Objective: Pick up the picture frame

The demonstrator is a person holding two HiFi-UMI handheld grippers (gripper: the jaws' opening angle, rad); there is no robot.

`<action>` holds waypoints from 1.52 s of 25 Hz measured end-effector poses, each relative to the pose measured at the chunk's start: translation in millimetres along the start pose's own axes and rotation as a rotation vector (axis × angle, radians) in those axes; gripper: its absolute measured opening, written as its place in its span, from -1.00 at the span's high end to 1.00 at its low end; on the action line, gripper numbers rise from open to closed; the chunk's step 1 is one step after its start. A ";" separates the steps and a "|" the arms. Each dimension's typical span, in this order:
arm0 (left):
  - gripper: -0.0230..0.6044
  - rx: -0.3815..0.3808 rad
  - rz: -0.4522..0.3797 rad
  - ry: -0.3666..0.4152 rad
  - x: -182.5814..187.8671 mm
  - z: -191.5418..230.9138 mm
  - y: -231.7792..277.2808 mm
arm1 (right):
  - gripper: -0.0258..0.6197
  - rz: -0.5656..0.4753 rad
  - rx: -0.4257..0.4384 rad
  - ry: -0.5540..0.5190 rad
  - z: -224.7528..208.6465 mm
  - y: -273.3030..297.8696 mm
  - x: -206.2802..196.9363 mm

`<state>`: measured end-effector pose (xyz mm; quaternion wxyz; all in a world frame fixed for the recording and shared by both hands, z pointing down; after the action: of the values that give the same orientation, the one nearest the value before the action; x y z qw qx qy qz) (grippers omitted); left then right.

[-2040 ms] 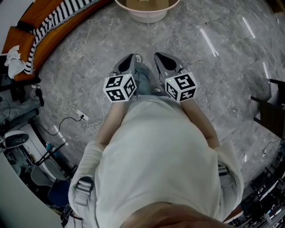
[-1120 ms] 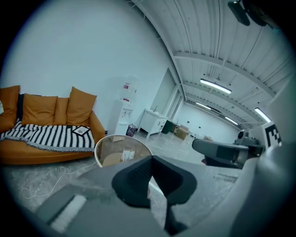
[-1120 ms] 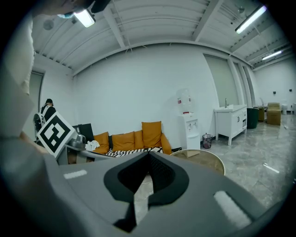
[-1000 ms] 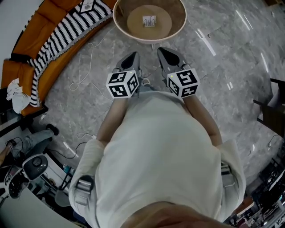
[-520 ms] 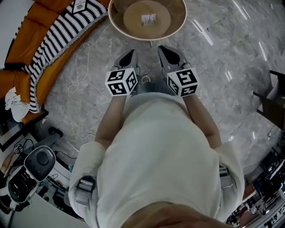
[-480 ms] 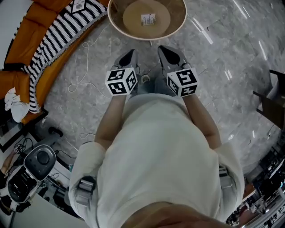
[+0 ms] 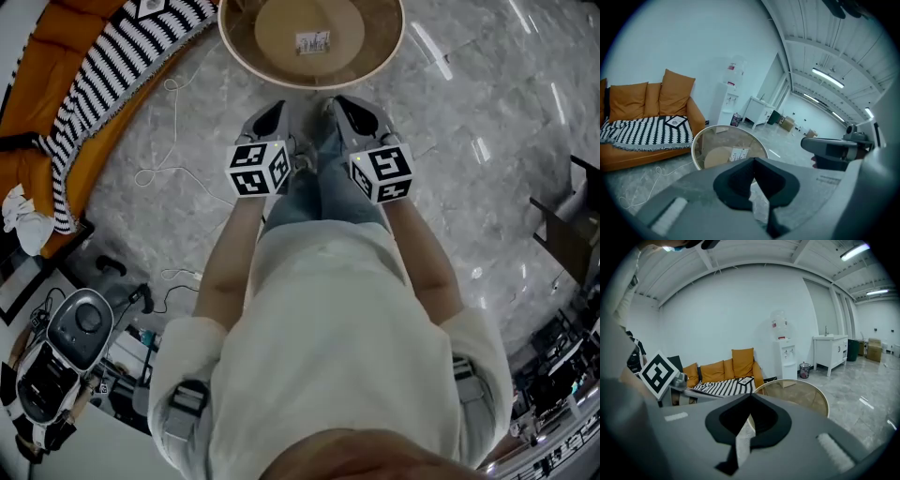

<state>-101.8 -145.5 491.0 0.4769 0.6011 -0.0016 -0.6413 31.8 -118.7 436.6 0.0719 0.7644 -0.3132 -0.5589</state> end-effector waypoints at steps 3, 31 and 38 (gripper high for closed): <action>0.92 0.003 0.025 -0.010 -2.4 8.8 30.7 | 0.92 0.028 0.001 0.000 -26.5 22.7 -0.4; 0.21 -0.028 0.264 0.108 -97.4 88.0 277.8 | 0.20 0.383 0.004 -0.025 -199.7 240.5 -135.6; 0.21 -0.035 0.283 0.136 -101.4 98.8 306.3 | 0.26 0.441 0.032 -0.050 -212.2 265.6 -156.3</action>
<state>-9.4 -306.7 772.7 0.5719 0.6283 -0.0428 -0.5257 88.8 -293.0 762.7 0.1724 0.6643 -0.4832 -0.5436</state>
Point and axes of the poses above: the fingertips, and each gripper's own axes: y forward along the fingers, z to its left, x out of its top, the point moved 4 cm from there along -y, backward along the fingers, and after that the axes turned 10 degrees about y, right-handed, at the moved point
